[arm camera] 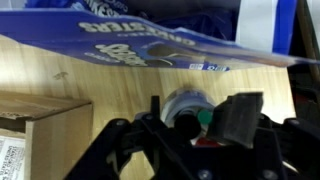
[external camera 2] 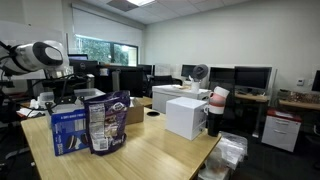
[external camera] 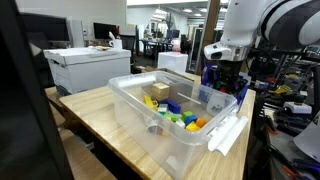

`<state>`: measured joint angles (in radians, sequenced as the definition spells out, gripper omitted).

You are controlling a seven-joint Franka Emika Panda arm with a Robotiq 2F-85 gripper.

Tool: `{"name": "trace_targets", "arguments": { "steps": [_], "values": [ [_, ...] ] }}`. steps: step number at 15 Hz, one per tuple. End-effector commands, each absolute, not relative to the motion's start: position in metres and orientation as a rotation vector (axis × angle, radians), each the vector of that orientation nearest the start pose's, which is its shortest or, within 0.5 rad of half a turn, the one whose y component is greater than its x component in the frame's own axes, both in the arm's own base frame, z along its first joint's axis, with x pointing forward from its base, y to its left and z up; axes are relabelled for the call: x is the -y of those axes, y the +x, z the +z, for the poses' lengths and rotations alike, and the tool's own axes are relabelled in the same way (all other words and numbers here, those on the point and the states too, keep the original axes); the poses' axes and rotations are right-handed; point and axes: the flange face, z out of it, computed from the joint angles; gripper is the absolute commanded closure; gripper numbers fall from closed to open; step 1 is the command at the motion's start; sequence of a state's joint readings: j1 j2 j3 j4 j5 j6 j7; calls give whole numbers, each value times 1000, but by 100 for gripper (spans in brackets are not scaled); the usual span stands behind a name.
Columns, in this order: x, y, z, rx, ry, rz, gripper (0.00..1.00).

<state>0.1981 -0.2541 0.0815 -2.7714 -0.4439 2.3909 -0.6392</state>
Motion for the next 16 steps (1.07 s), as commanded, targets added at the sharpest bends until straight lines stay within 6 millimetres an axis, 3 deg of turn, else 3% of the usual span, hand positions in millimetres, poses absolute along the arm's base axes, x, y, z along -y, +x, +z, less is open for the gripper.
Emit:
{"name": "trace_targets", "arguments": {
  "steps": [1,3,9,16],
  "values": [
    [-91,352,276,1965,-2771,328,59],
    [-89,350,277,1932,-2784,325,68],
    [-82,349,287,1667,-2924,416,69],
    [-86,350,305,1411,-3022,339,69]
  ]
}}
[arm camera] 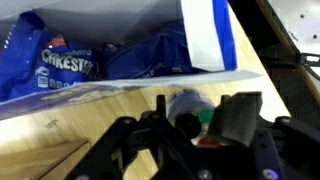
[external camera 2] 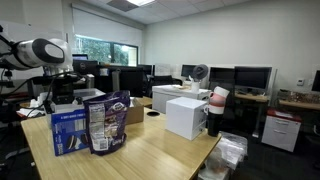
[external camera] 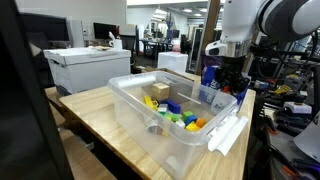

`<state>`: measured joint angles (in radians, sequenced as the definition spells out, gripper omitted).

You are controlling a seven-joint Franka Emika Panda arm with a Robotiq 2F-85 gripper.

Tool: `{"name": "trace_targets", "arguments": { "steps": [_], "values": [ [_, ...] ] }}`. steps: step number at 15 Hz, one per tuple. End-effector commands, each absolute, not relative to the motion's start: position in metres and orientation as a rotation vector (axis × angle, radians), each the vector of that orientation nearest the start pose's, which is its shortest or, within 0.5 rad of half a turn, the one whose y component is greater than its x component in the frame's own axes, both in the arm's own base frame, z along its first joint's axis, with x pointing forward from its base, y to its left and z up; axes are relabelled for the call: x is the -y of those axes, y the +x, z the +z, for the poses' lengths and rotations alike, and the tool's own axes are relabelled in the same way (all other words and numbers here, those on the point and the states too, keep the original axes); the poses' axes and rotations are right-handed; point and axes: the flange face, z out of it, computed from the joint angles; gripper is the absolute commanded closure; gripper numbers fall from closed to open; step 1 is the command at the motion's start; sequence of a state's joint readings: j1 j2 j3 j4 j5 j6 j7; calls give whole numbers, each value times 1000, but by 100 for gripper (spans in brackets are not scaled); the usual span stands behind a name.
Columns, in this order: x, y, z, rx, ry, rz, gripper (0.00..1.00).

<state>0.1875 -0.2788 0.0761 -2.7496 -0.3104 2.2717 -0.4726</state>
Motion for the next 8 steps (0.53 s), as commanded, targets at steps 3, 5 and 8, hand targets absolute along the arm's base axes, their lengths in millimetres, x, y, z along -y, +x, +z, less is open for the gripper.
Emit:
{"name": "trace_targets", "arguments": {
  "steps": [3,5,8],
  "values": [
    [-89,352,311,1315,-3071,297,69],
    [-94,356,317,1292,-3104,285,69],
    [-104,363,324,1281,-3128,300,69]
  ]
}}
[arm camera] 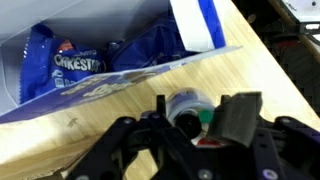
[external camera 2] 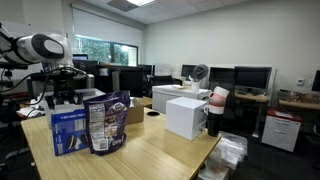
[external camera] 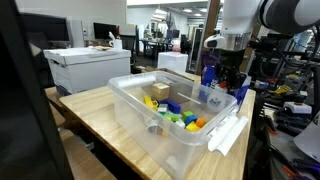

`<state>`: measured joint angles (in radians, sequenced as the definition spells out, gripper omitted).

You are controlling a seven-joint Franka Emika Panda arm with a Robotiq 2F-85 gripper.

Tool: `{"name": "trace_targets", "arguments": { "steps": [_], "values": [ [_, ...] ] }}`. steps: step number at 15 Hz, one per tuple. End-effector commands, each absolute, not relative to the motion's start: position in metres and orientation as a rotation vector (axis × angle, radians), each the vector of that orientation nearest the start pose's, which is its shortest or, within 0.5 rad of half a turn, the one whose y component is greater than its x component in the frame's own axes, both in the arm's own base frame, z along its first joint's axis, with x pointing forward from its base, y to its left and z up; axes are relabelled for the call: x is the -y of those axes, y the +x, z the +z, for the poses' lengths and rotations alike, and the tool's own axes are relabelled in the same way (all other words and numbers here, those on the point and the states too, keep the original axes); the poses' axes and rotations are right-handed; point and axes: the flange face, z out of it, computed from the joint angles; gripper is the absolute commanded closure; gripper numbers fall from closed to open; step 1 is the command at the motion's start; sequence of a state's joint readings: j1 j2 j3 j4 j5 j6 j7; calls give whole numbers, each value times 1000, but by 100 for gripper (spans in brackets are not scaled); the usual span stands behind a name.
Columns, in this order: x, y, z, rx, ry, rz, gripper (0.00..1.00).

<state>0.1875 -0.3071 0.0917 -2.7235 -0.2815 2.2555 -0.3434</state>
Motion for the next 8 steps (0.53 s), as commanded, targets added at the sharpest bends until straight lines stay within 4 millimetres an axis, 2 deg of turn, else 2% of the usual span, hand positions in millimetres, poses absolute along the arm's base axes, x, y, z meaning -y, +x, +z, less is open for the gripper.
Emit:
{"name": "trace_targets", "arguments": {
  "steps": [1,5,8],
  "values": [
    [-108,366,325,1287,-3126,322,69],
    [-124,380,338,1330,-3134,407,69],
    [-142,391,356,1380,-3154,437,69]
  ]
}}
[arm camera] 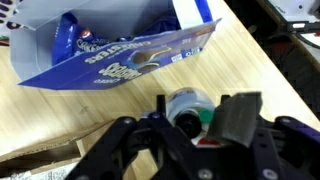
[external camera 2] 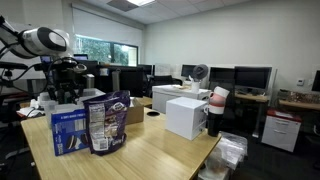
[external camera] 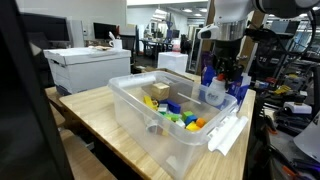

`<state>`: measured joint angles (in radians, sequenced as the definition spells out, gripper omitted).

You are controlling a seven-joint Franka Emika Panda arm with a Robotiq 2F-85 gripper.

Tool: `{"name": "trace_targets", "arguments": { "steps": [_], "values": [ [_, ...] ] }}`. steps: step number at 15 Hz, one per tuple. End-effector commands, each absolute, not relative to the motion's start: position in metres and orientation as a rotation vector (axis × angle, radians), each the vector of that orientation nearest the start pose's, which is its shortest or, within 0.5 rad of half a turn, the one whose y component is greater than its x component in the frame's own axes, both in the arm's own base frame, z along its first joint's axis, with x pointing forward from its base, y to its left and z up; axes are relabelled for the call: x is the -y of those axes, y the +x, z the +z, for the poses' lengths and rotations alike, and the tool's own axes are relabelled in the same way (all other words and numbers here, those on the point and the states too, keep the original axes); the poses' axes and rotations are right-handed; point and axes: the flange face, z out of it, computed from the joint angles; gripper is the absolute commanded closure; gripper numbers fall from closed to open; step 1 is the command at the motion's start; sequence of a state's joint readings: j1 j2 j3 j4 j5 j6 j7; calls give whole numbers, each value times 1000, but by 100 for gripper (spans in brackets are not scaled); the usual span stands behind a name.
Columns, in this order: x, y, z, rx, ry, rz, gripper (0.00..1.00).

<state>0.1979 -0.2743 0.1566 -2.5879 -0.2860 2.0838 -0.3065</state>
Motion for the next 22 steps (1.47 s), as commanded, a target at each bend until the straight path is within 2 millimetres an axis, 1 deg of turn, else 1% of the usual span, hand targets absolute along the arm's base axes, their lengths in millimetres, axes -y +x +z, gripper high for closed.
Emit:
{"name": "trace_targets", "arguments": {
  "steps": [1,7,12,16,22],
  "values": [
    [-147,395,361,1394,-3160,439,69],
    [-186,415,403,1541,-3248,440,69],
    [-217,423,433,1639,-3314,396,69],
    [-244,424,444,1713,-3292,332,69],
    [-276,421,448,1806,-3228,253,69]
  ]
}}
